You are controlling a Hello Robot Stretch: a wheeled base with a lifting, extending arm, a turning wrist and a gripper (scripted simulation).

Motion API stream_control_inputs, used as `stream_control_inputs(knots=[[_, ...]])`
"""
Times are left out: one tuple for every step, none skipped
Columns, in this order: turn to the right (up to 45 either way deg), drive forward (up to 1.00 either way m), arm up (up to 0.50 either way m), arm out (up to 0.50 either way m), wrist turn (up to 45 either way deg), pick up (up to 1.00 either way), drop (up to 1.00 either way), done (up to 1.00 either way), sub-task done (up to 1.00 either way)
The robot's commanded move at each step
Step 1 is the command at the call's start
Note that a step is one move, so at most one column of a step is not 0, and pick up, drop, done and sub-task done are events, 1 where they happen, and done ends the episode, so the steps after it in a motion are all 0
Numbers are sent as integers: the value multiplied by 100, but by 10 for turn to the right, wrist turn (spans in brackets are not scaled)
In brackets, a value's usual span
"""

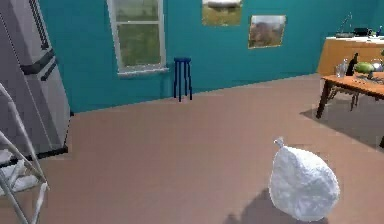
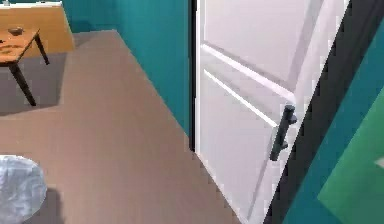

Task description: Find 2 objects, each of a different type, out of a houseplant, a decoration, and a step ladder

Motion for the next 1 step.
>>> stream_control_inputs(knots=[[0, 100, 0, 0, 0, 0, 0, 0, 0]])
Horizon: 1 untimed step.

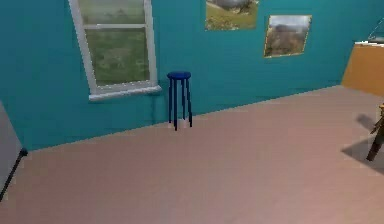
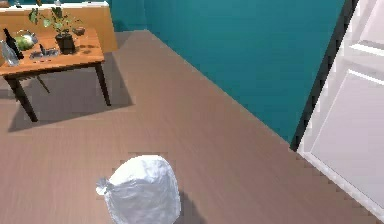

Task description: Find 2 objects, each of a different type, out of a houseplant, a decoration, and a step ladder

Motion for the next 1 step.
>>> stream_control_inputs(knots=[[-60, 0, 0, 0, 0, 0, 0, 0, 0]])
